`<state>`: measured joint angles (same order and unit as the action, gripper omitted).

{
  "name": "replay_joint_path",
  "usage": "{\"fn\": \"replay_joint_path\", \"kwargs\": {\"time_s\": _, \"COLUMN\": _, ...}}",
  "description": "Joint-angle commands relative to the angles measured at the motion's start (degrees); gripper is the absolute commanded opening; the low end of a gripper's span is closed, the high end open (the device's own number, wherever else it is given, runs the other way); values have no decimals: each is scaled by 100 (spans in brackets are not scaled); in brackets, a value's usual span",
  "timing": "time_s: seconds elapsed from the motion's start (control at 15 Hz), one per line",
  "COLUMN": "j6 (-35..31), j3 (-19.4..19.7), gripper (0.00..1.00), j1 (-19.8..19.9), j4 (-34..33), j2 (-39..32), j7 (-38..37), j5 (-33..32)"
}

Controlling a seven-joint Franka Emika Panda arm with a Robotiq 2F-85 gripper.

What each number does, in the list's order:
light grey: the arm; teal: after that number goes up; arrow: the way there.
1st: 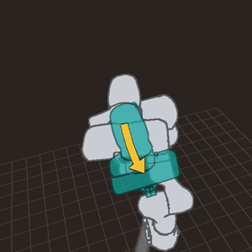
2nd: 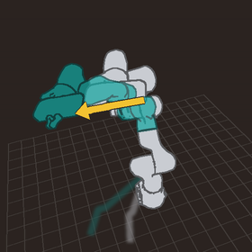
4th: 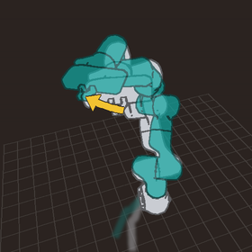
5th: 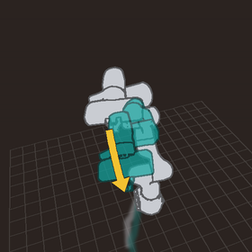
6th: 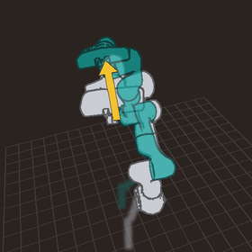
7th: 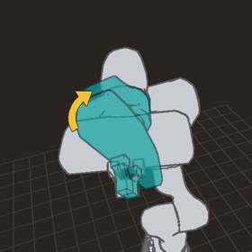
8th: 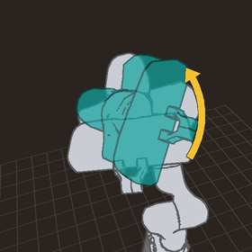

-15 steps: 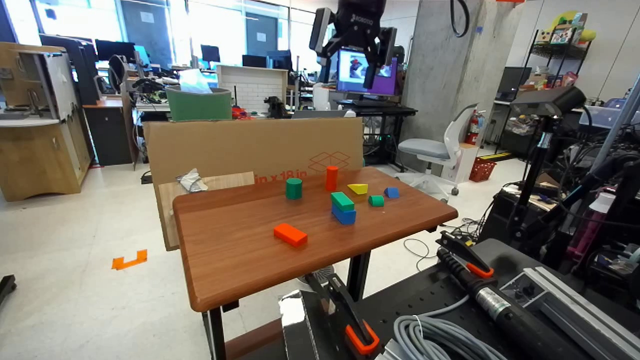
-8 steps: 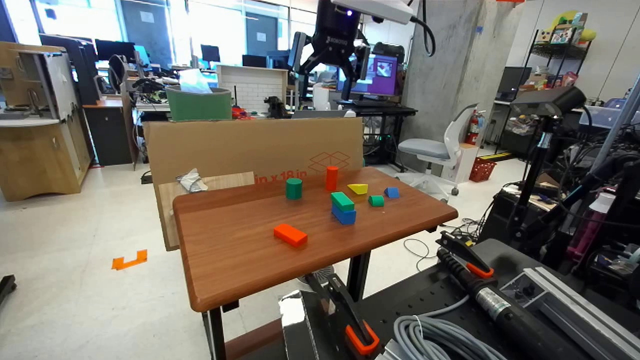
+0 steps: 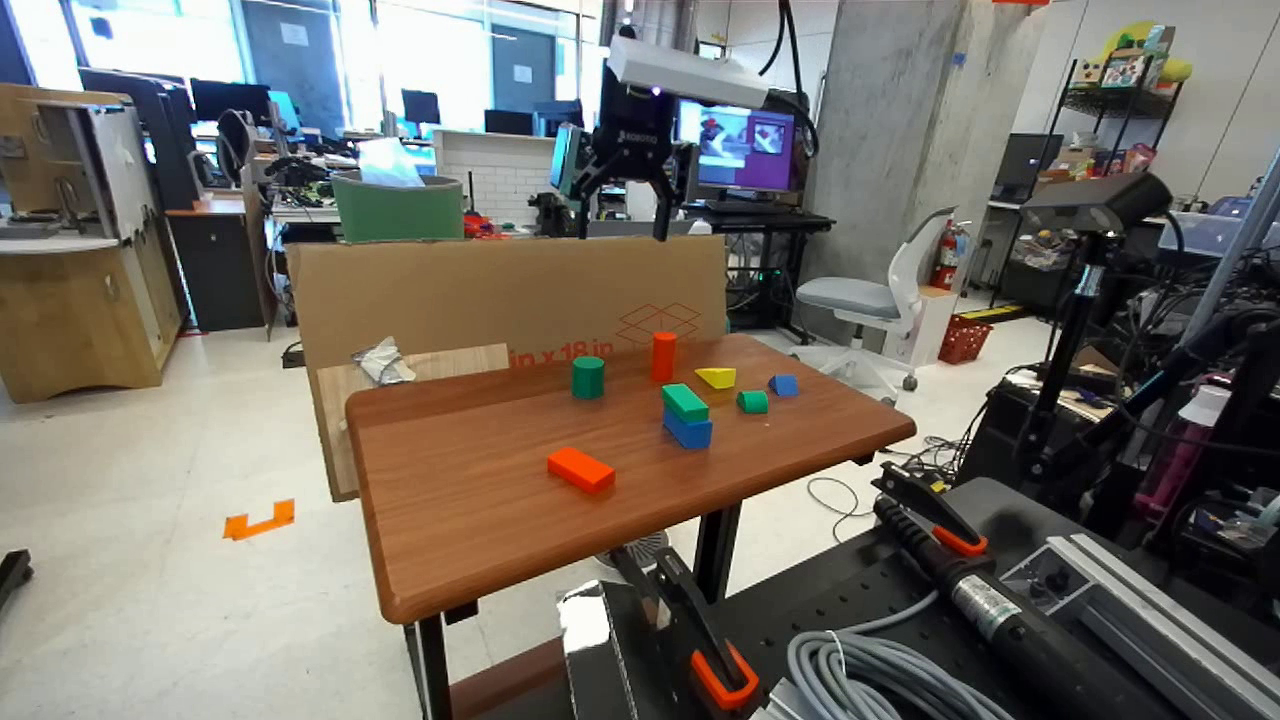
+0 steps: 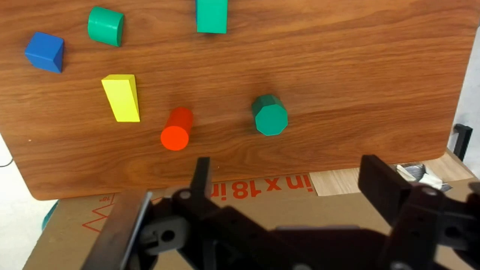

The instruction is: Move the green cylindrical block to the left

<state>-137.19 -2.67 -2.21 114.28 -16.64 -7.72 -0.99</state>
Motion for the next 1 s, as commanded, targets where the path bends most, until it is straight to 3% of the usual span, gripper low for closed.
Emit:
{"fn": "replay_joint_path", "kwargs": {"time_s": 0.0, "j6": 94, "j3": 117, "gripper": 100, "j1": -185, "j4": -645, "j2": -640, "j7": -172, "j5": -235}}
{"fn": "replay_joint_path", "kwargs": {"time_s": 0.93, "j6": 198, "j3": 381, "gripper": 100, "j1": -474, "j4": -1624, "j2": -2087, "j7": -342, "j5": -517}}
